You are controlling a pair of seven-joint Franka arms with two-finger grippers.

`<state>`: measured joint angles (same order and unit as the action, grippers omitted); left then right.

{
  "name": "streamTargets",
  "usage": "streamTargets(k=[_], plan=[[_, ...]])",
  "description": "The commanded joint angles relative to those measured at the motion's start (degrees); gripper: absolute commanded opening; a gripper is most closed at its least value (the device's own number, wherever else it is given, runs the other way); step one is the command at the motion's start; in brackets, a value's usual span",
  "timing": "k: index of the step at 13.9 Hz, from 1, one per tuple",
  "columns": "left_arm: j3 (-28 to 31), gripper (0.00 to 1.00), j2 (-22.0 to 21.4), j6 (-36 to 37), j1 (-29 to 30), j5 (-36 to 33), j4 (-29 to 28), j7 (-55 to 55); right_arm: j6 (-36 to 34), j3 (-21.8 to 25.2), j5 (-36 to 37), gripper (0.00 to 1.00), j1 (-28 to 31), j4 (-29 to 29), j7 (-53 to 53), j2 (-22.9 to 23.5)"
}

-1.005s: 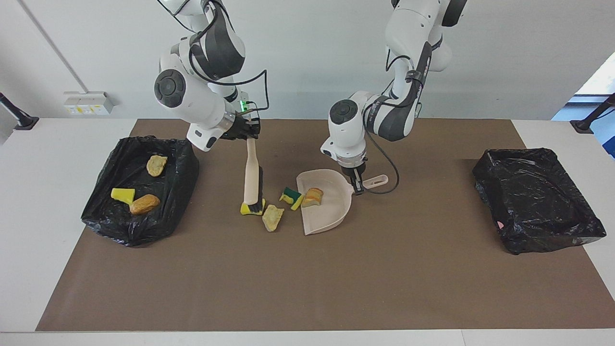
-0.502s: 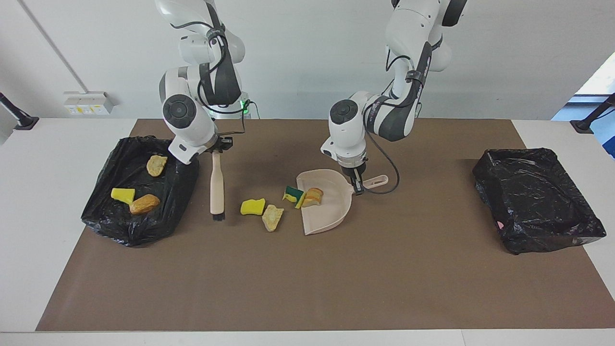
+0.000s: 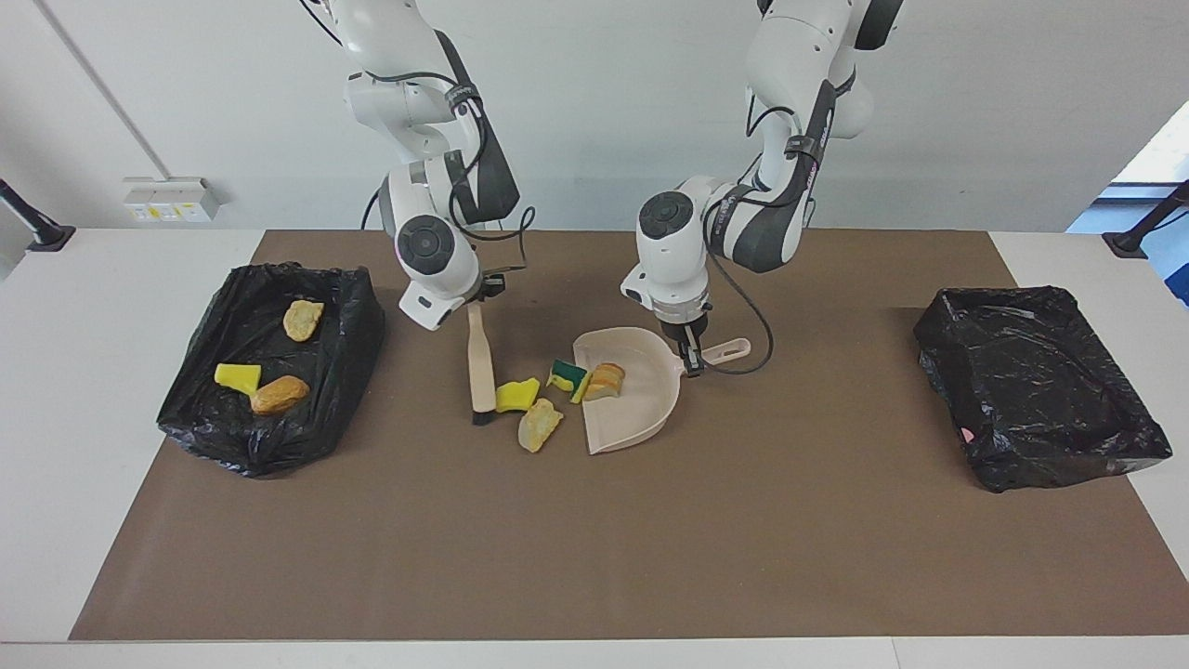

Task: Sweep and dump trash in bin
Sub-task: 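Sweep the sponge and scraps into the dustpan with the right gripper's brush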

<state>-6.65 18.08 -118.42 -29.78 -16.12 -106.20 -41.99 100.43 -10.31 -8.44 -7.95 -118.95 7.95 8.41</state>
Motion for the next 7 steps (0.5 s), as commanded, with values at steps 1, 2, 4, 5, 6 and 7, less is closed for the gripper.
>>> streamTargets(k=[1, 2, 4, 5, 6, 7], plan=[[0.3, 0.0, -1.6, -1.4, -0.2, -0.8, -3.1, 1.2, 1.7, -0.2, -5.8, 0.0, -4.9, 1.3, 2.6, 1.3], [0.3, 0.0, -1.6, -1.4, -0.2, -0.8, -3.1, 1.2, 2.1, -0.2, -8.3, 0.0, -6.4, 1.6, 3.6, 1.3], [0.3, 0.0, -1.6, -1.5, -0.1, -0.8, -3.1, 1.1, 3.6, -0.3, -14.7, 0.0, -8.0, 1.7, 3.7, 1.3], [0.3, 0.0, -1.6, -1.5, -0.1, -0.8, -3.3, 1.1, 4.0, -0.3, -18.1, 0.0, -9.3, 1.8, 3.7, 1.2], [0.3, 0.0, -1.6, -1.5, -0.1, -0.8, -3.4, 1.1, 4.2, -0.3, -21.2, 0.0, -9.5, 2.4, 3.7, 1.3], [0.3, 0.0, -1.6, -1.5, -0.1, -0.8, -3.4, 1.1, 4.3, -0.3, -24.1, 0.0, -9.6, 2.8, 3.6, 1.3]])
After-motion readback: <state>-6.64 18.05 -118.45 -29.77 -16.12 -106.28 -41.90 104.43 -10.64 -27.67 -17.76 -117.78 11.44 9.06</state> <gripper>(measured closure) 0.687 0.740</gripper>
